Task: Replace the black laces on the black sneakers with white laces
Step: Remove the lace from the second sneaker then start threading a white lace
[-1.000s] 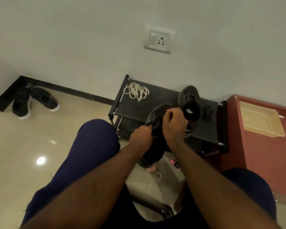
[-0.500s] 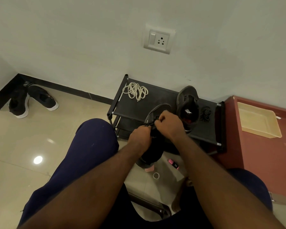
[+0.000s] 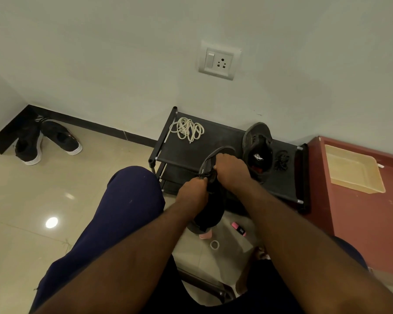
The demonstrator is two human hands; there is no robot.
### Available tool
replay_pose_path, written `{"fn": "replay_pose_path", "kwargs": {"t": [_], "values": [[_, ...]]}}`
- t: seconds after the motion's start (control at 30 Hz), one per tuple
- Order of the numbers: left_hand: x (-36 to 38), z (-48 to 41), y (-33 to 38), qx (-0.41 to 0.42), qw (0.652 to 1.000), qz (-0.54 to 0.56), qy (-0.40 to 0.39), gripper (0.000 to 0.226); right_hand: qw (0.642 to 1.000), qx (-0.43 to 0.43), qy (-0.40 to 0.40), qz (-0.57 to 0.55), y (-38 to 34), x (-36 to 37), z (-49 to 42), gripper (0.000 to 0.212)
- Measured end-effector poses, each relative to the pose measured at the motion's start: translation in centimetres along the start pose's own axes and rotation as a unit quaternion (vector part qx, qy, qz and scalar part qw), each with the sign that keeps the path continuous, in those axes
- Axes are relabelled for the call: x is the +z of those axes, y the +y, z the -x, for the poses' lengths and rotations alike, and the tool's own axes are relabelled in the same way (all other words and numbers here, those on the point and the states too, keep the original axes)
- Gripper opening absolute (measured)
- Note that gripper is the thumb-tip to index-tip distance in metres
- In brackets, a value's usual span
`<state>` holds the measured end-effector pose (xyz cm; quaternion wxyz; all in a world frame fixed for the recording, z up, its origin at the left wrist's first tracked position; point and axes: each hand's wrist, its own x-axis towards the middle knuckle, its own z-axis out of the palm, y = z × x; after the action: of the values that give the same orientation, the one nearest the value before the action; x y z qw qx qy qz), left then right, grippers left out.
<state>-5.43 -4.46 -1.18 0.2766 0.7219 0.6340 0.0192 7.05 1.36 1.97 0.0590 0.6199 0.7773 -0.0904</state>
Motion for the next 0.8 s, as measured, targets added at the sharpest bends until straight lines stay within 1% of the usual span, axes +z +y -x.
{"fn": "replay_pose_path", "kwargs": {"t": [0.07, 0.1, 0.13, 0.17, 0.2, 0.23, 0.27, 0.3, 0.33, 0.37, 0.4, 0.43, 0.47, 0.53, 0.57, 0.6, 0.63, 0.67, 0.73, 0.8], "values": [[-0.2, 0.0, 0.0, -0.001, 1.0, 0.001, 0.005, 0.03, 0.993, 0.038, 0.084, -0.07, 0.6, -0.2, -0.1, 0.009], [-0.2, 0.1, 0.0, -0.002, 1.0, 0.006, 0.006, 0.031, 0.981, 0.082, 0.119, -0.127, 1.2, 0.0, -0.1, 0.004], [-0.2, 0.1, 0.0, -0.004, 1.0, 0.013, 0.006, 0.03, 0.96, 0.137, 0.145, -0.198, 1.8, 0.2, 0.0, 0.006], [-0.2, 0.1, 0.0, -0.006, 1.0, 0.021, 0.007, 0.03, 0.923, 0.192, 0.162, -0.29, 2.4, 0.6, 0.1, 0.005], [-0.1, 0.1, 0.0, -0.007, 1.0, 0.026, 0.007, 0.03, 0.872, 0.235, 0.177, -0.392, 2.7, 0.7, 0.3, 0.005], [-0.1, 0.0, 0.1, -0.007, 1.0, 0.029, 0.009, 0.03, 0.815, 0.259, 0.191, -0.483, 2.8, 0.7, 0.5, 0.008], [-0.1, -0.1, 0.1, -0.007, 1.0, 0.029, 0.009, 0.03, 0.762, 0.268, 0.19, -0.558, 2.6, 0.5, 0.6, 0.012], [-0.1, -0.2, 0.0, -0.009, 0.999, 0.029, 0.008, 0.03, 0.721, 0.265, 0.168, -0.618, 2.4, 0.3, 0.6, 0.014], [-0.1, -0.3, 0.1, -0.013, 0.999, 0.031, 0.006, 0.031, 0.697, 0.252, 0.135, -0.658, 2.0, -0.1, 0.7, 0.013], [-0.1, -0.3, 0.1, -0.016, 0.999, 0.032, 0.005, 0.031, 0.699, 0.233, 0.105, -0.668, 1.6, -0.4, 0.8, 0.011], [-0.1, -0.3, 0.1, -0.018, 0.999, 0.032, 0.004, 0.03, 0.723, 0.215, 0.081, -0.652, 1.3, -0.5, 0.9, 0.01], [-0.1, -0.3, 0.1, -0.019, 0.999, 0.033, 0.005, 0.03, 0.758, 0.197, 0.06, -0.619, 1.2, -0.4, 0.9, 0.012], [0.0, -0.3, 0.1, -0.019, 0.999, 0.033, 0.006, 0.029, 0.802, 0.176, 0.042, -0.57, 1.1, -0.2, 0.9, 0.017], [0.0, -0.3, 0.1, -0.019, 0.999, 0.034, 0.009, 0.029, 0.905, 0.119, 0.004, -0.408, 1.1, 0.5, 0.7, 0.029], [0.0, -0.3, 0.1, -0.02, 0.999, 0.032, 0.009, 0.029, 0.947, 0.088, -0.021, -0.309, 1.2, 0.9, 0.6, 0.033], [0.0, -0.4, 0.0, -0.02, 0.999, 0.028, 0.008, 0.029, 0.971, 0.063, -0.039, -0.227, 1.1, 1.1, 0.6, 0.032], [0.0, -0.4, 0.0, -0.021, 0.999, 0.026, 0.008, 0.029, 0.982, 0.049, -0.047, -0.175, 1.1, 1.3, 0.6, 0.027], [0.1, -0.4, 0.1, -0.022, 0.999, 0.025, 0.007, 0.029, 0.986, 0.048, -0.047, -0.153, 1.0, 1.4, 0.7, 0.021], [0.1, -0.4, 0.1, -0.023, 0.999, 0.023, 0.005, 0.028, 0.986, 0.07, -0.035, -0.149, 0.8, 1.5, 0.6, 0.013], [0.1, -0.4, 0.2, -0.026, 0.999, 0.026, 0.006, 0.029, 0.984, 0.087, -0.025, -0.151, 0.5, 1.3, 0.6, 0.01]]}}
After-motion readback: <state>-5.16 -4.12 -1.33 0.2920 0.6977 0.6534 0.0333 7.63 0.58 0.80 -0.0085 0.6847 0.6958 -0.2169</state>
